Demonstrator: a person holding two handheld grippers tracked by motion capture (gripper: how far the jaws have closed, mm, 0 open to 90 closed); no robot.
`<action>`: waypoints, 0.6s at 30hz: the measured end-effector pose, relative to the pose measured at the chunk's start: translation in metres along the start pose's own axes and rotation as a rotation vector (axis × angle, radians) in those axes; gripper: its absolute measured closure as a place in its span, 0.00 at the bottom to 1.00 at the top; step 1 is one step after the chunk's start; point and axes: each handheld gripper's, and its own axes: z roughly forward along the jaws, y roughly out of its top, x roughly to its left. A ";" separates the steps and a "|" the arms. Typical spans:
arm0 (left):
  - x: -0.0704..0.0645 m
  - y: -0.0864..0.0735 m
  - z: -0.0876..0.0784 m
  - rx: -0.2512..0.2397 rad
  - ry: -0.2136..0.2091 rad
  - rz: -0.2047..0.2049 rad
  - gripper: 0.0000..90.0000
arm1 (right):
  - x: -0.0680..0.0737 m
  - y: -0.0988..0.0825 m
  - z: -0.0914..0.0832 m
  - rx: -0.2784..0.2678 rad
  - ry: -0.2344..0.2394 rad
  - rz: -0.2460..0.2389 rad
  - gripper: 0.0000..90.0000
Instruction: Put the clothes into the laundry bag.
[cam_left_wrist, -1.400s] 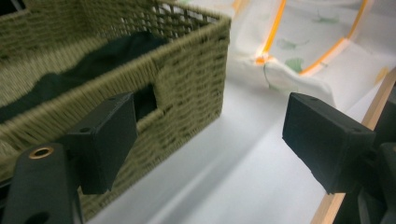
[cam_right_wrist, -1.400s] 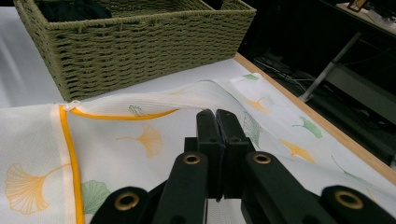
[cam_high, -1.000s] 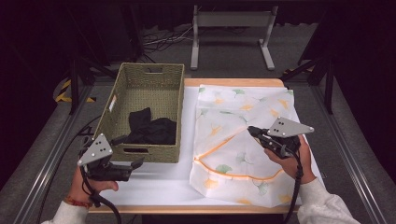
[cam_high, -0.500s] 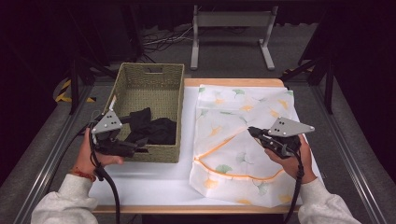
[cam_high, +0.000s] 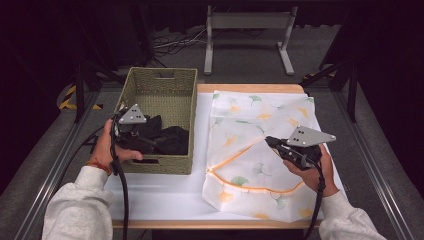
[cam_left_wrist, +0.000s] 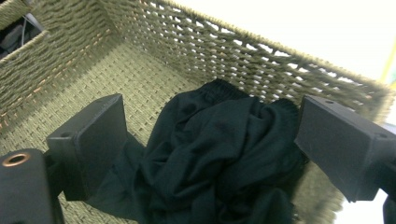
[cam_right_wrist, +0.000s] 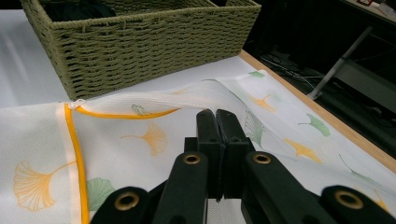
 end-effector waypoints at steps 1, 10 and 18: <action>0.000 0.000 0.000 0.000 0.000 0.000 0.11 | 0.000 0.000 0.000 0.000 0.000 0.000 1.00; 0.014 0.003 0.017 0.070 -0.019 0.015 0.11 | 0.000 -0.001 0.002 0.009 0.007 0.000 1.00; 0.025 -0.002 0.033 0.157 -0.021 0.046 0.14 | 0.000 -0.003 0.003 0.014 0.017 0.003 1.00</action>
